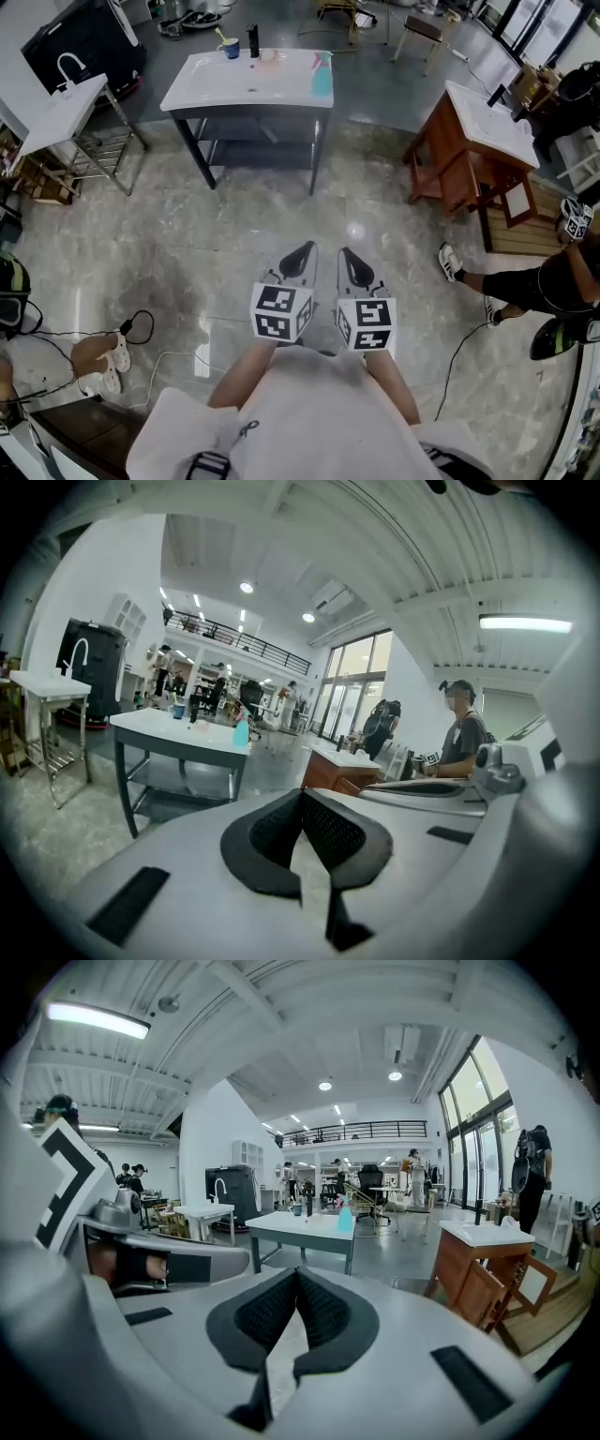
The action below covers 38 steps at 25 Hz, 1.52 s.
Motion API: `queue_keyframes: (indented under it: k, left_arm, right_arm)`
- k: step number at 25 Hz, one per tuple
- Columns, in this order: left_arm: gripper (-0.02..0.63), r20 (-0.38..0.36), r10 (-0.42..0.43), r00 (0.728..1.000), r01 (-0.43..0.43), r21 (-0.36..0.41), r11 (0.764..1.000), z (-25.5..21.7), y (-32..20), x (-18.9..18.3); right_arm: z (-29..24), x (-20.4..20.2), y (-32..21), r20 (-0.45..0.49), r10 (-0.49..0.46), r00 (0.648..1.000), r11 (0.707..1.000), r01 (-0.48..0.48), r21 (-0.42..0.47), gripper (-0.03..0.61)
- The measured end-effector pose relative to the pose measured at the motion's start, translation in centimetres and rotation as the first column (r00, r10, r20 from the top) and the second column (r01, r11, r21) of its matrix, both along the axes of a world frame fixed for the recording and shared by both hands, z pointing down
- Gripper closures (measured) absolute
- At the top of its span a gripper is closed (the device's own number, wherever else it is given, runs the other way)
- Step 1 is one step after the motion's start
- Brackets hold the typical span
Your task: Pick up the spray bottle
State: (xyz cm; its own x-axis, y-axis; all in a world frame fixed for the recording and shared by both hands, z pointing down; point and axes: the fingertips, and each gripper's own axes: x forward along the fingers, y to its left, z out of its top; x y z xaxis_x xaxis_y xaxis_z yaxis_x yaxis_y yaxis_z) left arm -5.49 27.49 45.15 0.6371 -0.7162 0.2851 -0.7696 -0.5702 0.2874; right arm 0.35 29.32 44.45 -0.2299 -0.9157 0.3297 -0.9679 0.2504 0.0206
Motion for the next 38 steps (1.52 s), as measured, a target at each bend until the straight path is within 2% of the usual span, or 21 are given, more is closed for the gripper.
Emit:
queue_keyframes:
  k: [9, 17, 28, 33, 38]
  left_arm:
    - [0.588, 0.008, 0.032, 0.999, -0.032, -0.012, 0.999, 0.5, -4.1, -2.6]
    - [0.588, 0.014, 0.052, 0.999, -0.052, -0.011, 0.999, 1.1, -5.5, -3.8]
    - [0.588, 0.027, 0.094, 0.995, -0.094, -0.002, 0.996, 0.7, -5.3, -4.6]
    - [0.589, 0.018, 0.112, 0.994, -0.111, -0.014, 0.994, 1.2, -4.4, -4.8]
    - [0.588, 0.011, 0.11, 0.994, -0.11, -0.027, 0.994, 1.5, -4.1, -5.3]
  right_arm:
    - [0.3, -3.3, -3.9, 0.001, 0.008, 1.0, 1.0, -0.008, -0.007, 0.552]
    - [1.0, -4.7, -5.3, 0.002, 0.015, 1.0, 1.0, -0.015, -0.02, 0.552]
    - [1.0, -6.5, -5.4, 0.016, 0.018, 1.0, 1.0, -0.017, -0.026, 0.552]
    - [1.8, -6.2, -4.8, 0.073, 0.057, 0.996, 0.997, -0.053, -0.065, 0.552]
    - [1.7, -6.4, -4.8, 0.044, 0.058, 0.997, 0.997, -0.055, -0.055, 0.552]
